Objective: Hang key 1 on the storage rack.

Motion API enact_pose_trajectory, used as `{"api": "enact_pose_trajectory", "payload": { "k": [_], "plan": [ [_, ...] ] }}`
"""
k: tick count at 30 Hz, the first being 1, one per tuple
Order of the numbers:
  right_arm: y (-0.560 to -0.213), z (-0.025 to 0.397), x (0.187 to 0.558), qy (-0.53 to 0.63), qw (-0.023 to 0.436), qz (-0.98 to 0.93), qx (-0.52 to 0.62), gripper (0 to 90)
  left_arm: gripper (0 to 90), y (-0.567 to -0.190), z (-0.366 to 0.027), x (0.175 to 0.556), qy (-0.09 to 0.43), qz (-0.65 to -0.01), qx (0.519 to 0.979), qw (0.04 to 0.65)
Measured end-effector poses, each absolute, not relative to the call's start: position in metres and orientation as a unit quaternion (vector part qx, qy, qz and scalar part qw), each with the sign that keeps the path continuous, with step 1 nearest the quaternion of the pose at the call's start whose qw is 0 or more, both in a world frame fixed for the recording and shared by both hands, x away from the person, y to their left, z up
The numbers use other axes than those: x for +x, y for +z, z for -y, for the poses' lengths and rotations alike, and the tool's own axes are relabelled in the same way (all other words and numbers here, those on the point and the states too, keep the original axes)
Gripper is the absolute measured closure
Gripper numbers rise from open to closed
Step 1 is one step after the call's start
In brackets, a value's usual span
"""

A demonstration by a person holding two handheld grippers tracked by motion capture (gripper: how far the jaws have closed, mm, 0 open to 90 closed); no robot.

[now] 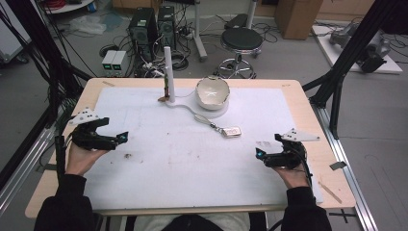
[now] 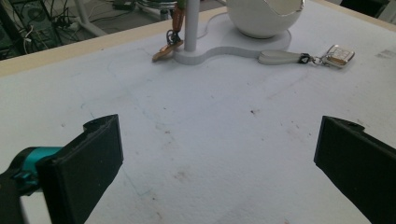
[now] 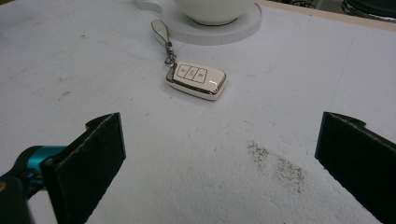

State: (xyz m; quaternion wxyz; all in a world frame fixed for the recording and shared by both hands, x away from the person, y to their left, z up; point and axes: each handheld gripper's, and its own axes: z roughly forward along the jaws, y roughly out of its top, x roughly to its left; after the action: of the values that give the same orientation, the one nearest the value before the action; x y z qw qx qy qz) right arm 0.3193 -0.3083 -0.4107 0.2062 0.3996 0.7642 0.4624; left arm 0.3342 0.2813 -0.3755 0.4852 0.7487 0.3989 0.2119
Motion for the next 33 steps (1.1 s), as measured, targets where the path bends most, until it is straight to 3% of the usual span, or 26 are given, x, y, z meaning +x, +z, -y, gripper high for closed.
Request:
{"api": "enact_pose_trajectory", "payload": {
  "k": [20,33],
  "plan": [
    [-0.411,0.308,0.320,0.457,0.207,-0.767,0.401,0.7,1.7,-0.387,-0.273,0.297,0.232,-0.385,0.747,0.490],
    [-0.411,0.309,0.319,0.457,0.210,-0.766,0.401,0.6,1.7,-0.412,-0.281,0.290,0.216,-0.397,0.746,0.489]
  ]
}}
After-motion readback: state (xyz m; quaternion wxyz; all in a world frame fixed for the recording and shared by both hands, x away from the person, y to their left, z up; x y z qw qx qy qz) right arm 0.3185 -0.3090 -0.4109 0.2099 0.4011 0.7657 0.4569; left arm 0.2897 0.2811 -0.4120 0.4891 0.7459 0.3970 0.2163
